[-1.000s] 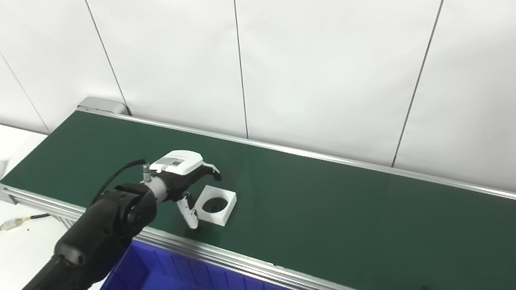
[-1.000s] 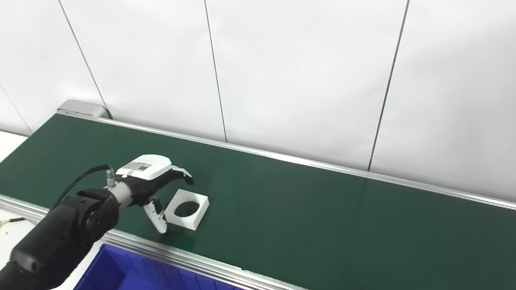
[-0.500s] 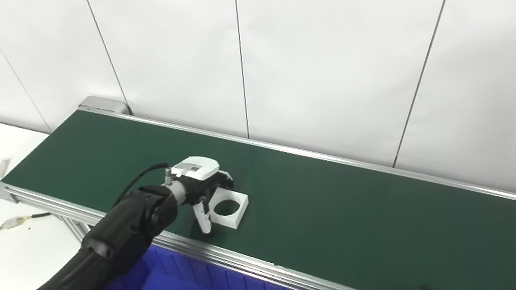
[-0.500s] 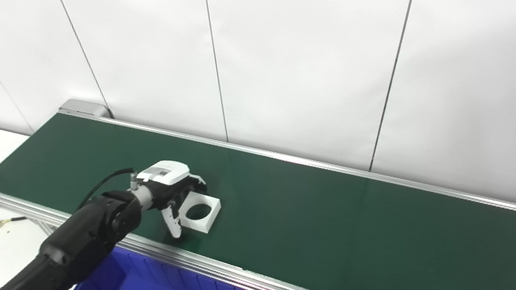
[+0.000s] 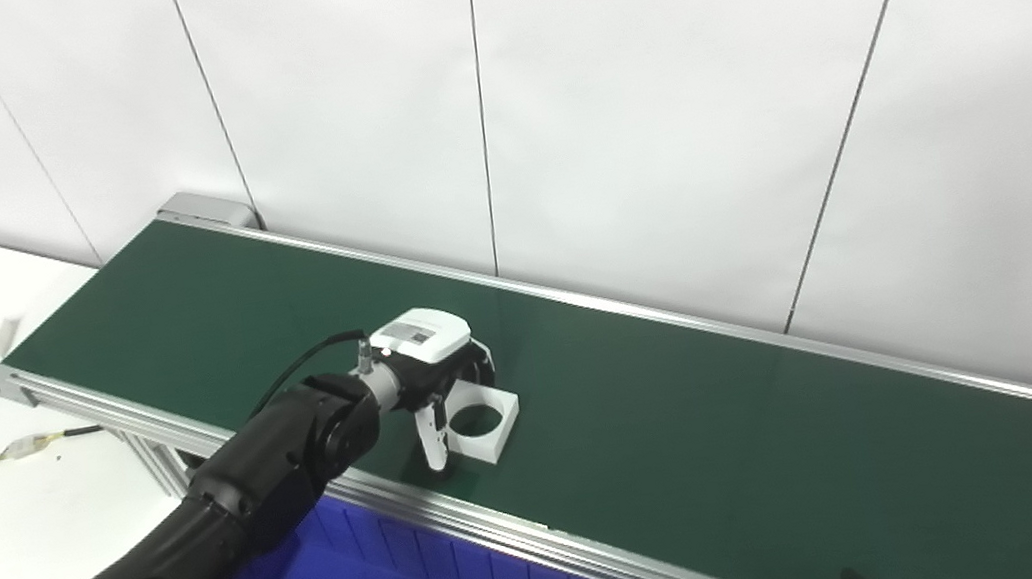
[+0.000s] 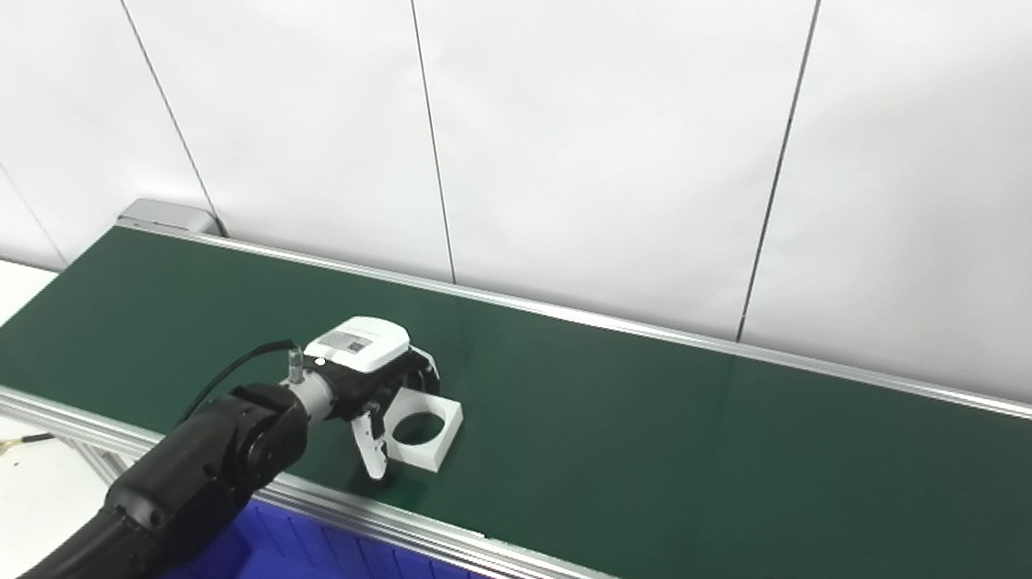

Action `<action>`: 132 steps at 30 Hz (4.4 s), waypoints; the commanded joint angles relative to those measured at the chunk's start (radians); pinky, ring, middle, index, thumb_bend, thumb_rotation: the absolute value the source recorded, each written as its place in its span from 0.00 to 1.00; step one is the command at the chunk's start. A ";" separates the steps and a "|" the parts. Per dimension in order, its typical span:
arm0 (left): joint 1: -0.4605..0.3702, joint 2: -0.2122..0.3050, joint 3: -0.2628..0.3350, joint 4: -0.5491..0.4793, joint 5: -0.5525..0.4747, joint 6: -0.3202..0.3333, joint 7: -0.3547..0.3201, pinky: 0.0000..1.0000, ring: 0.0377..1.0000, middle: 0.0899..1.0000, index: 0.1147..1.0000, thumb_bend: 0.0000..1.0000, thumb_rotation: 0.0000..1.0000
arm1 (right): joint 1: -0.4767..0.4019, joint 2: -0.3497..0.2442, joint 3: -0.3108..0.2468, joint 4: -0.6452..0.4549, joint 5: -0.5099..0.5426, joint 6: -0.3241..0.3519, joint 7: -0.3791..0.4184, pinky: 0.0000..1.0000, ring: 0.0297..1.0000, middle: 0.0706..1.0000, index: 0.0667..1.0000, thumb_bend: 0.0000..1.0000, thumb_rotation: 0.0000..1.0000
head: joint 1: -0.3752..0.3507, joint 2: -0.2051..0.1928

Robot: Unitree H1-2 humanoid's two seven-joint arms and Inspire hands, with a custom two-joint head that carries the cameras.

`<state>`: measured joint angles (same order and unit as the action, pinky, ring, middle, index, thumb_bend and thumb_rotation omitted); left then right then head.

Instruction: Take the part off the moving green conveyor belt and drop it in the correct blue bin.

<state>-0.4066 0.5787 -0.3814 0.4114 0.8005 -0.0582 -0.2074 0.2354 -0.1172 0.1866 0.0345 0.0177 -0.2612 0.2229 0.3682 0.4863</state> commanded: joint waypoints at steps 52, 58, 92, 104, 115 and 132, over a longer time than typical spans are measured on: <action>0.301 -0.004 0.293 -0.825 -0.260 0.155 -0.253 0.43 0.40 0.40 0.44 0.52 0.00 | 0.007 -0.002 -0.007 -0.063 0.005 -0.047 0.002 0.66 0.77 0.84 0.95 0.76 0.44 | -0.049 0.072; 0.385 -0.047 0.309 -0.876 -0.301 0.173 -0.248 0.33 0.35 0.39 0.44 0.52 0.00 | 0.006 -0.006 -0.007 -0.068 -0.011 -0.066 -0.002 0.65 0.77 0.83 0.95 0.75 0.46 | -0.066 0.092; 0.670 -0.138 0.301 -1.054 -0.375 0.242 -0.237 0.34 0.38 0.41 0.43 0.52 0.00 | 0.004 -0.033 -0.041 -0.273 0.013 0.118 -0.002 0.64 0.72 0.79 0.92 0.79 0.48 | -0.089 0.422; 0.652 -0.138 0.257 -1.041 -0.276 0.214 -0.241 0.34 0.36 0.40 0.43 0.52 0.00 | -0.008 -0.042 -0.051 -0.290 0.003 0.141 -0.001 0.61 0.70 0.79 0.92 0.79 0.52 | -0.098 0.452; 0.599 -0.196 0.155 -0.784 -0.212 0.051 -0.132 0.41 0.42 0.40 0.44 0.52 0.00 | -0.010 -0.049 -0.062 -0.293 0.012 0.154 -0.001 0.62 0.71 0.79 0.91 0.80 0.54 | -0.108 0.454; 0.412 -0.236 0.000 -0.605 0.012 0.088 -0.200 0.49 0.46 0.40 0.44 0.52 0.00 | -0.012 -0.072 -0.068 -0.321 0.040 0.192 0.012 0.62 0.71 0.79 0.92 0.79 0.53 | -0.102 0.484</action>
<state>0.0315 0.3310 -0.3767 -0.1942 0.8014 0.0279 -0.4039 0.2317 -0.1861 0.1219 -0.2477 0.0418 -0.0759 0.2294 0.2669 0.9710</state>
